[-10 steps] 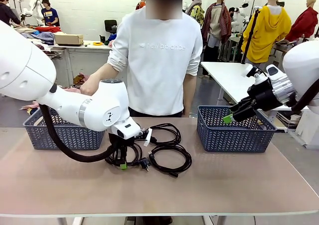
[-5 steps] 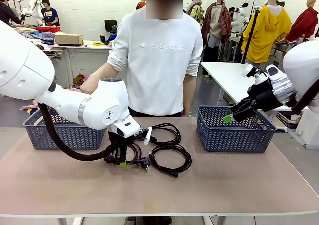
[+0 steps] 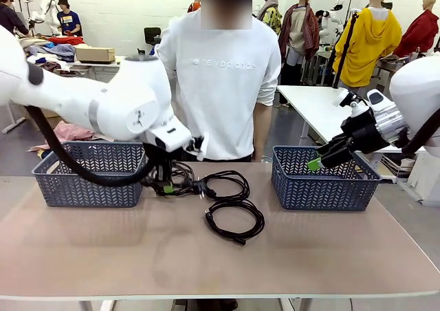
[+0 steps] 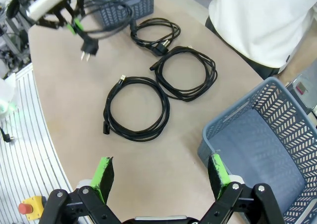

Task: Organize the cables according to human instructions.
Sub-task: Pick up a bundle of cables and place it in the basket indicated by the human.

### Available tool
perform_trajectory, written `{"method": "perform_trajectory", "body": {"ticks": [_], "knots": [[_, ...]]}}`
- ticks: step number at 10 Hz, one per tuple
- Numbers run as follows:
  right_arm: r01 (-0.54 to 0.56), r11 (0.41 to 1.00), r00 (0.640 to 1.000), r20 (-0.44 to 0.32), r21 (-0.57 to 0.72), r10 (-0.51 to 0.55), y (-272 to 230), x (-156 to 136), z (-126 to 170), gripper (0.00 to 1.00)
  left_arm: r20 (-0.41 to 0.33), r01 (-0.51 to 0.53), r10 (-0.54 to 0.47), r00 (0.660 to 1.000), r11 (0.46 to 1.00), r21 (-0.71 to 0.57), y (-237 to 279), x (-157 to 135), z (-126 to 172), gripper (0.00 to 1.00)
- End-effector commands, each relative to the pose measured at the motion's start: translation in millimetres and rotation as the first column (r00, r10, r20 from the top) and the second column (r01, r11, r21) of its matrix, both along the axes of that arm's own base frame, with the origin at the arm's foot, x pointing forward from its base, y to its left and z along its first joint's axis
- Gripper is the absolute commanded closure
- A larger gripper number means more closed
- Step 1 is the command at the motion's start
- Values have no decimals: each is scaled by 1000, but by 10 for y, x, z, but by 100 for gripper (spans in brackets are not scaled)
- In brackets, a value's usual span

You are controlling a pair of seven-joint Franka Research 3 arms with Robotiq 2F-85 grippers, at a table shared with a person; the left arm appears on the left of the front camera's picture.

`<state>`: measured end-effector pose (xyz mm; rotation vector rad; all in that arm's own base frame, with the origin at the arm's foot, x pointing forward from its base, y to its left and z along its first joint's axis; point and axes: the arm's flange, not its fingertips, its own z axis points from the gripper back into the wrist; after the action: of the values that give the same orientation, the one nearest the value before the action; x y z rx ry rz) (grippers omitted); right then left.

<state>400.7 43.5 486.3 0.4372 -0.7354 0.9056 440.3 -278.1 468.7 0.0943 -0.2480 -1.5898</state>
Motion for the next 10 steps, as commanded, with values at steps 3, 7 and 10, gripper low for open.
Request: {"method": "perform_trajectory", "body": {"ticks": [3,7,10], "knots": [[-20,1000,1000,23,16,20,-2,36,-9,0,66,-38,39,997,999,-12,712,368,540,100],[-20,1000,1000,23,16,20,-2,36,-9,0,114,-132,138,984,990,-52,1443,704,672,100],[-20,1000,1000,23,16,20,-2,36,-9,0,100,-223,230,968,972,-73,1757,923,469,100]]}}
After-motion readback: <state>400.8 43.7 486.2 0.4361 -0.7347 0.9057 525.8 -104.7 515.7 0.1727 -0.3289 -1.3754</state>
